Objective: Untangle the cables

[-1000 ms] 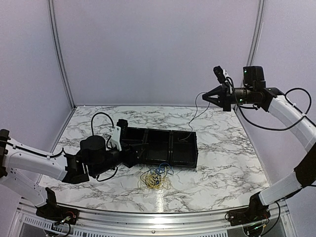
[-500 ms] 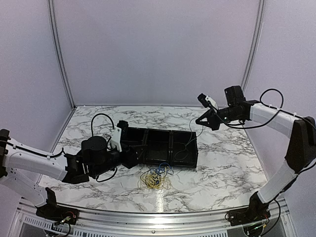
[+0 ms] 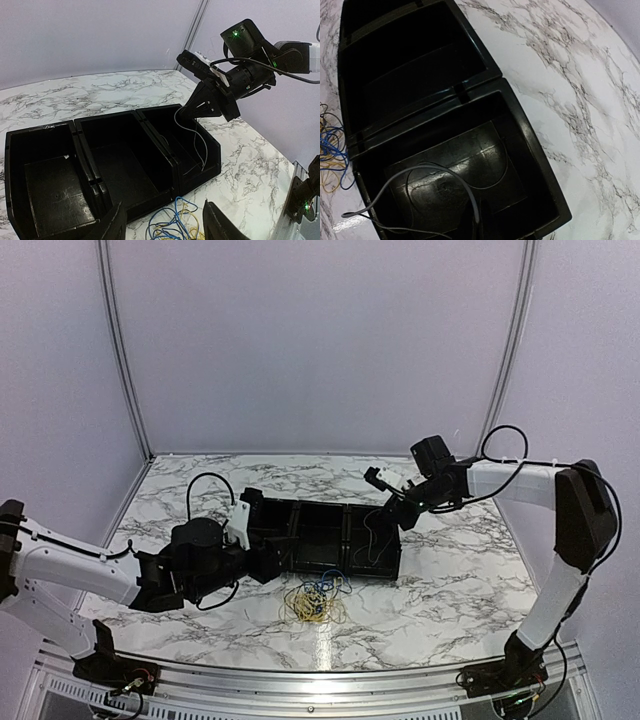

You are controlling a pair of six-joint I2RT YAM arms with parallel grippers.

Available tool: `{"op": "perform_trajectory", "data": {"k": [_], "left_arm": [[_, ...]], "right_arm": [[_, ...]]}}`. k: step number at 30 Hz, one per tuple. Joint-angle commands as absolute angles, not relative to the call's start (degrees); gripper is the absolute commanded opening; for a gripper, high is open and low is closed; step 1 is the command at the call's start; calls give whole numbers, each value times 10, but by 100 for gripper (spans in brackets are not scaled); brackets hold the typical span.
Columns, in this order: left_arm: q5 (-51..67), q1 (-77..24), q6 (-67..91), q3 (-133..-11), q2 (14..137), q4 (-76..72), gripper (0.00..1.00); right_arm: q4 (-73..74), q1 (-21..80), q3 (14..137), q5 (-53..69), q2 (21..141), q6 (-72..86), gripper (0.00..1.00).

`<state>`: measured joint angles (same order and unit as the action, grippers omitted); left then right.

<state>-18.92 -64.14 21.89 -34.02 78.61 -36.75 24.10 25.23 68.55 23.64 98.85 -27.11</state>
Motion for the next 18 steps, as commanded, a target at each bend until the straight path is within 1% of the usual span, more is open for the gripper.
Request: {"op": "perform_trajectory", "data": {"k": [1,6,7,9,14,16,18], "left_arm": [[-196,-643,221,-363,802,-354,54],[-195,-643,223,-369,815,-354,54],[-194,-643,223,-371,818,-353,54],[-192,-643,223,-373,820,-353,54],[-193,-643,222,-375,814,-347,54],[-192,-643,219,-376,808,-341,54],[-194,-643,216,-375,804,-335,55]], "right_arm": [[230,258,726,175,1012,-261,0],[225,259,737,155,1026,-249,0],[228,260,740,155,1025,-249,5],[236,262,745,151,1020,-252,19],[258,264,747,130,976,-262,43],[269,264,744,114,953,-275,50],[282,264,744,95,936,-285,52]]}}
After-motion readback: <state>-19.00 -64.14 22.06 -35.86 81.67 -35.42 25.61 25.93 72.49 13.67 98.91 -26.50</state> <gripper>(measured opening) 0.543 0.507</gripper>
